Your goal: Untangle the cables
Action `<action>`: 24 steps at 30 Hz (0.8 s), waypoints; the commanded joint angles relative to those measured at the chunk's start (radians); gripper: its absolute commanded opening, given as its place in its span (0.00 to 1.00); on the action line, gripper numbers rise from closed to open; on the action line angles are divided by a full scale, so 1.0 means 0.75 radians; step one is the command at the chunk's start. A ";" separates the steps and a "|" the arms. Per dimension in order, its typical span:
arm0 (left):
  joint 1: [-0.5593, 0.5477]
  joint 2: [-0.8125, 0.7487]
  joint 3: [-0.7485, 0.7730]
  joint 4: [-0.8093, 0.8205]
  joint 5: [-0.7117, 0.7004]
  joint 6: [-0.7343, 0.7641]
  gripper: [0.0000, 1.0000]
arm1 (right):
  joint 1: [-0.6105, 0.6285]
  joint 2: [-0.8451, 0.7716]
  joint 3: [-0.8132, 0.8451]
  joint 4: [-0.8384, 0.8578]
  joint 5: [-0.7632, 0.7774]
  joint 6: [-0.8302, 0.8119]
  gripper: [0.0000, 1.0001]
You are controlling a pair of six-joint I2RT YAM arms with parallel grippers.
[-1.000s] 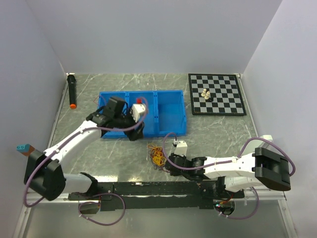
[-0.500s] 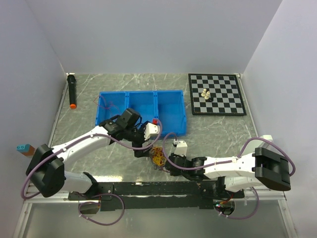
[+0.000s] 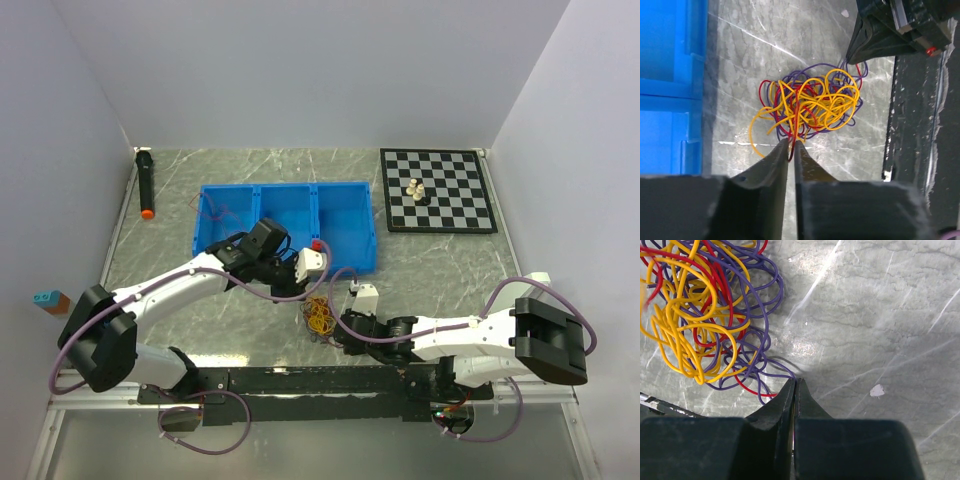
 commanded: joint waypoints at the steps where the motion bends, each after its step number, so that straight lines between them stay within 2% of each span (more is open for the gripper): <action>1: -0.009 -0.015 0.005 0.050 0.014 -0.022 0.04 | 0.011 -0.042 0.005 -0.025 0.022 0.020 0.00; 2: -0.009 -0.021 -0.001 0.052 -0.004 -0.028 0.01 | 0.011 -0.044 0.003 -0.030 0.024 0.018 0.00; 11: -0.003 -0.168 0.049 -0.052 -0.160 -0.118 0.01 | 0.011 -0.062 0.011 -0.062 0.030 0.026 0.00; 14: 0.028 -0.241 0.156 -0.211 -0.254 -0.100 0.01 | 0.011 -0.058 0.009 -0.068 0.028 0.034 0.00; 18: 0.107 -0.409 0.289 -0.434 -0.284 -0.034 0.01 | 0.011 -0.050 0.011 -0.085 0.026 0.040 0.00; 24: 0.112 -0.634 0.395 -0.670 -0.431 0.037 0.01 | 0.011 -0.011 0.034 -0.122 0.032 0.053 0.00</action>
